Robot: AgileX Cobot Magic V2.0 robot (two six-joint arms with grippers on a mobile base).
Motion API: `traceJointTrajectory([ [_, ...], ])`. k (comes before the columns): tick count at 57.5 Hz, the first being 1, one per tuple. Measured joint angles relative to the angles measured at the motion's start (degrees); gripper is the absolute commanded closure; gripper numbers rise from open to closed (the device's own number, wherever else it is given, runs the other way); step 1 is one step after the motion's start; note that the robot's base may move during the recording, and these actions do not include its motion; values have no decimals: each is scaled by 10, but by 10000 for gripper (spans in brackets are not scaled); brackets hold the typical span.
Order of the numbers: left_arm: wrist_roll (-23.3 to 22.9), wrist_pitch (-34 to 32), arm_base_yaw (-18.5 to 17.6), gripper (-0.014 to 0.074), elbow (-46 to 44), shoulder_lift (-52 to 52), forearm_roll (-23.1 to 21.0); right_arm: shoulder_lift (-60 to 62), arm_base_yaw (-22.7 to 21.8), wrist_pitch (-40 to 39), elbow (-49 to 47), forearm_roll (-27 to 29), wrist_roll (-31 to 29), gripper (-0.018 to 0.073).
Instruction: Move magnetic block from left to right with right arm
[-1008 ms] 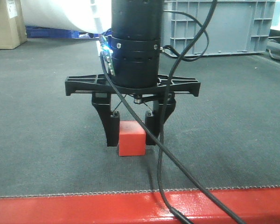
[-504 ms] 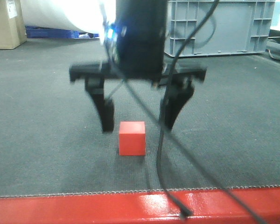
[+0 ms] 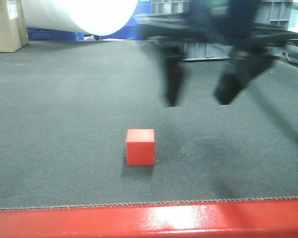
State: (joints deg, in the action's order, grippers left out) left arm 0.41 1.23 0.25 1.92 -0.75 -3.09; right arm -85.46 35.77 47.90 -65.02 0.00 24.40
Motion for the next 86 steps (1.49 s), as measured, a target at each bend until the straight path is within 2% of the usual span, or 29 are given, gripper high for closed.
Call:
traceJointTrajectory([
  [5, 0, 0, 0, 722, 0, 0, 0, 37, -40, -26, 43, 15, -29, 421],
  [9, 0, 0, 0, 722, 0, 0, 0, 64, -76, -46, 80, 26, -55, 507],
  [22, 0, 0, 0, 722, 0, 0, 0, 148, -204, -128, 185, 48, -142, 501],
  [33, 0, 0, 0, 722, 0, 0, 0, 210, -270, -246, 268, 61, -226, 501],
  [45, 0, 0, 0, 722, 0, 0, 0, 287, -280, -433, 362, 63, -244, 501],
  [53, 0, 0, 0, 722, 0, 0, 0, 350, -280, -502, 422, 64, -244, 501],
  [73, 0, 0, 0, 722, 0, 0, 0, 609, -280, -503, 551, 67, -244, 502],
  [86, 0, 0, 0, 722, 0, 0, 0, 737, -280, -499, 582, 67, -244, 502],
])
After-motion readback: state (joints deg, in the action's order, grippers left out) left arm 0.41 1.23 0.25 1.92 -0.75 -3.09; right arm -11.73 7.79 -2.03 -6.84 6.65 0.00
